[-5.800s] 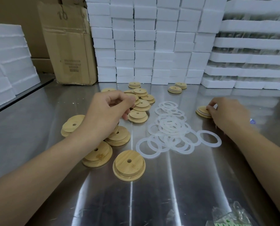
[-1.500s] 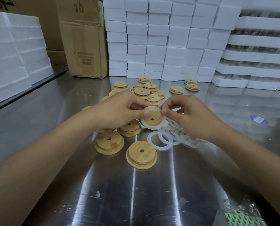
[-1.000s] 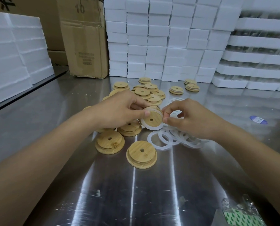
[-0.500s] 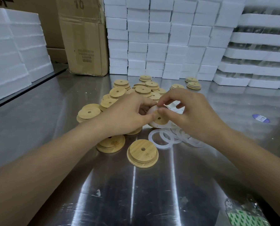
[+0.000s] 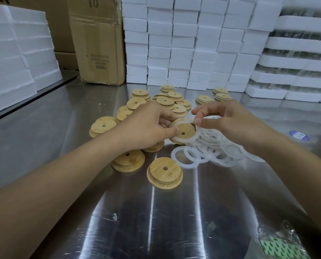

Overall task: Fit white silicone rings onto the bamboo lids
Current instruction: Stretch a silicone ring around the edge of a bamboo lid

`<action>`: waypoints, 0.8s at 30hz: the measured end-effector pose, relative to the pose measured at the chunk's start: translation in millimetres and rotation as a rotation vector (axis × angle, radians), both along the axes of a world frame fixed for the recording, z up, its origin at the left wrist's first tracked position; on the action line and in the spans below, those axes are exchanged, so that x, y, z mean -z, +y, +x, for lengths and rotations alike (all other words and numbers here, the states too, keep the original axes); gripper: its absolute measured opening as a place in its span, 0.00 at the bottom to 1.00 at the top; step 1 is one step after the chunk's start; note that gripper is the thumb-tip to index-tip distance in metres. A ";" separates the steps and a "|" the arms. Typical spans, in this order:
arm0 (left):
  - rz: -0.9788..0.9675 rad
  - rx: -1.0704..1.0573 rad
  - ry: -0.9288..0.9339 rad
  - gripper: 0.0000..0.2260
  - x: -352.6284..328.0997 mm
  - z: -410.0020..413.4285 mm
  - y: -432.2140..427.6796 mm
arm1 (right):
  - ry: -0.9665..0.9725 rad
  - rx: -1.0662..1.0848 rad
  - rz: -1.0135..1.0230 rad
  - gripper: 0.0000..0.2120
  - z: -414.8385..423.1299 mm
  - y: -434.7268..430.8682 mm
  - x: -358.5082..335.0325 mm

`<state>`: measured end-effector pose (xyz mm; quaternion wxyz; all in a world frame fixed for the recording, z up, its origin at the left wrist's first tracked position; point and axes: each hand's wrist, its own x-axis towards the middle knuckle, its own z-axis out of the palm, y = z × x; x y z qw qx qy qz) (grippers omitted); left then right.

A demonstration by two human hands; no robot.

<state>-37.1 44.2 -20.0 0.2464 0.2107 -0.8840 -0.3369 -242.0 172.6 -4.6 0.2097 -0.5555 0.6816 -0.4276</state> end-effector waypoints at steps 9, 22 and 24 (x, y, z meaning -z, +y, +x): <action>0.084 0.005 0.016 0.10 2.1 -0.8 -4.5 | 0.143 -0.062 0.109 0.03 -12.3 4.9 -6.7; 0.053 0.047 0.050 0.09 4.8 -2.0 0.6 | 0.284 -0.014 -0.030 0.05 2.9 2.3 -1.3; 0.046 0.050 0.056 0.09 4.5 -1.8 0.7 | 0.275 -0.016 -0.026 0.04 2.8 2.0 -0.6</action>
